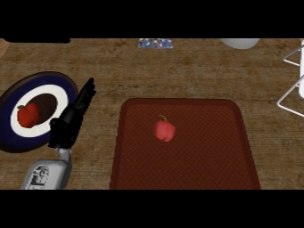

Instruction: Pick the squash from the tray and place it in the tiered shelf

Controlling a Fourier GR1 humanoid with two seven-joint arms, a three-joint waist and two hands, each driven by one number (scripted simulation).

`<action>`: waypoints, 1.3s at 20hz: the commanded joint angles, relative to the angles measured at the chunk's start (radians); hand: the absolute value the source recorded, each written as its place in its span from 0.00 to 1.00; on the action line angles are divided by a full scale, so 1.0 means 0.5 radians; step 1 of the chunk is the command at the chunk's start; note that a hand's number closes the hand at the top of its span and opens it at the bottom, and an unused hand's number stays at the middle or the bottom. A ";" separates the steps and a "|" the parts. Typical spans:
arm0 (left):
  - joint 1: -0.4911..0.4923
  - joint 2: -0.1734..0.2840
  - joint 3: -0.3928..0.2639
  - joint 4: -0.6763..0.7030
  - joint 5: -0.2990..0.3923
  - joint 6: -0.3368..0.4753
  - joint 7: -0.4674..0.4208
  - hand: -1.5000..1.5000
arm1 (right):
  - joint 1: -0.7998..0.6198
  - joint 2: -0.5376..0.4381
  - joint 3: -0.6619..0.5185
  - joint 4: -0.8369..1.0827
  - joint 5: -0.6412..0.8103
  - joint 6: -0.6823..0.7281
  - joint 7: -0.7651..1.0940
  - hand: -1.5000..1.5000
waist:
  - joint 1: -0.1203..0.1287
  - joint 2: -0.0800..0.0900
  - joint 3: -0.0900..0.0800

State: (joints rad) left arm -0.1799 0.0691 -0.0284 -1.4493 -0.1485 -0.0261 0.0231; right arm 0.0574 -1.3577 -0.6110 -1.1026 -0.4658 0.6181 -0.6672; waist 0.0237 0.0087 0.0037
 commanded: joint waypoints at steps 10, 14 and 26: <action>-0.118 0.043 0.026 0.072 0.035 -0.081 0.016 0.50 | -0.463 -0.148 0.220 0.348 0.010 0.168 -0.328 1.00 | 0.076 0.012 -0.001; -0.056 -0.023 -0.051 -0.017 0.007 -0.053 0.048 0.50 | -0.584 -0.045 0.378 0.382 0.089 0.058 -0.405 1.00 | 0.097 0.011 0.000; -0.107 -0.035 -0.031 0.062 -0.032 -0.005 -0.010 0.50 | -1.184 0.292 0.821 0.562 0.485 -0.427 -0.575 1.00 | 0.094 0.019 -0.004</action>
State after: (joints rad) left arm -0.2157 0.0509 -0.0494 -1.4271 -0.1635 -0.0306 0.0227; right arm -0.4352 -1.2615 -0.2685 -0.9095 -0.2888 0.3591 -0.8469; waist 0.0663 0.0154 0.0017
